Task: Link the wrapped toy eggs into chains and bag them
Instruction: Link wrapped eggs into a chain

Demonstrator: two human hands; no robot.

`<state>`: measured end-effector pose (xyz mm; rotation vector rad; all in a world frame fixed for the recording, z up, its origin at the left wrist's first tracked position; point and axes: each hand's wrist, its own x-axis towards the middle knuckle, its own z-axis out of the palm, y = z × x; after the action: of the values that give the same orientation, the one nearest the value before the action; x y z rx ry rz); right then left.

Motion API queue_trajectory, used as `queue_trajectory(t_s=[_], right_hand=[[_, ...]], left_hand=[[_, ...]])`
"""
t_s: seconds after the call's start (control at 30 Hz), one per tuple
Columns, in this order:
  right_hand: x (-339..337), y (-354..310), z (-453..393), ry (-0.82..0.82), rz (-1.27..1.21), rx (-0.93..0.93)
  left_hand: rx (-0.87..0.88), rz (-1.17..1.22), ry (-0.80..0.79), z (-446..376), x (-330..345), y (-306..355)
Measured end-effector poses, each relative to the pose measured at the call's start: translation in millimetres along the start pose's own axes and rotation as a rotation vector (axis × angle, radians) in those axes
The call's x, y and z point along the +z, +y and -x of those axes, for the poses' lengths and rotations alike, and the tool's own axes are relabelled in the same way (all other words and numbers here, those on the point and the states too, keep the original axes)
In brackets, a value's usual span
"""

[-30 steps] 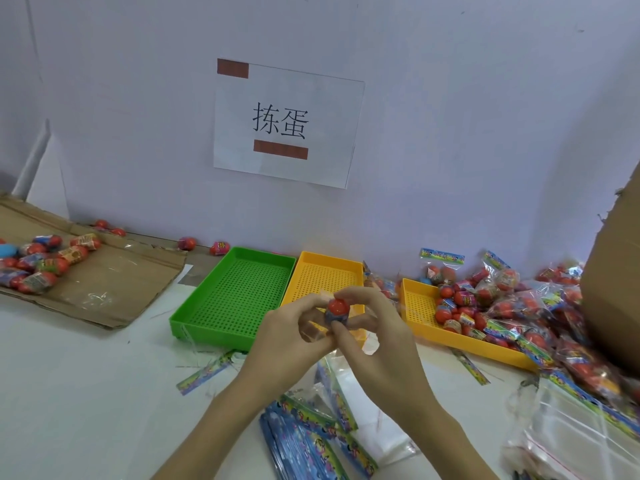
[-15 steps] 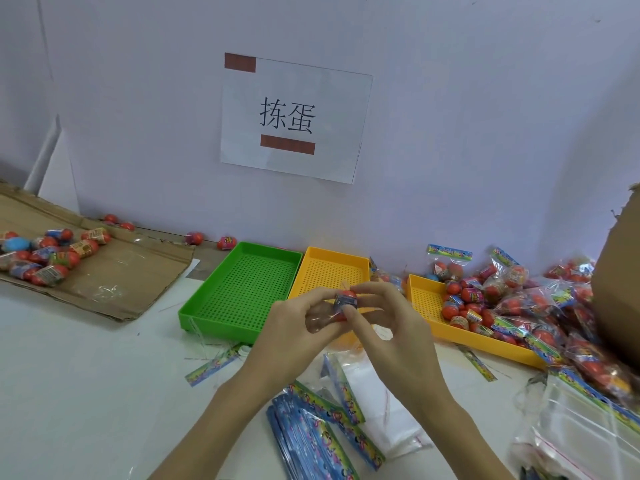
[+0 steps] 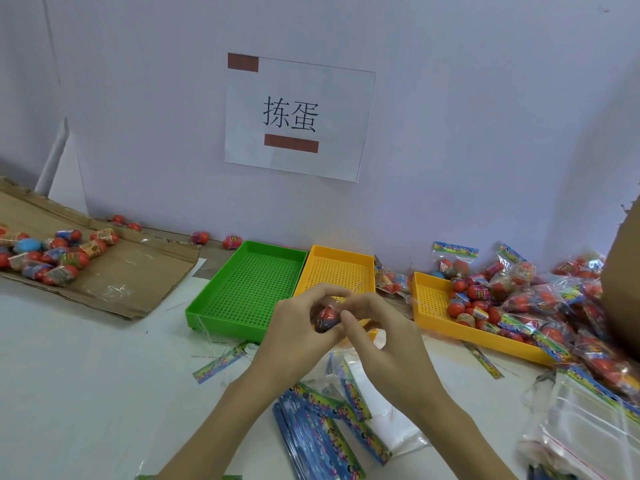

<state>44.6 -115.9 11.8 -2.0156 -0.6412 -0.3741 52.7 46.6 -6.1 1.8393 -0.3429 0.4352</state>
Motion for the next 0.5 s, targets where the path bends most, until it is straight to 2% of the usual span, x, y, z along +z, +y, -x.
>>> queue_trajectory(t_s=[0.13, 0.27, 0.4, 0.5], right_hand=[[-1.9, 3.3, -0.6, -0.050, 0.069, 0.012], [-5.7, 4.3, -1.6, 0.017, 0.029, -0.021], [-4.2, 3.0, -0.5, 0.141, 0.041, -0.150], [-0.9, 4.8, -4.9, 0.226, -0.021, -0.153]], left_hand=[[-0.026, 0.072, -0.057, 0.4, 2.4, 0.7], [-0.094, 0.213, -0.134, -3.1, -3.1, 3.4], [-0.014, 0.053, 0.043, -2.2, 1.4, 5.4], [-0.062, 0.139, 0.132, -6.4, -0.9, 5.6]])
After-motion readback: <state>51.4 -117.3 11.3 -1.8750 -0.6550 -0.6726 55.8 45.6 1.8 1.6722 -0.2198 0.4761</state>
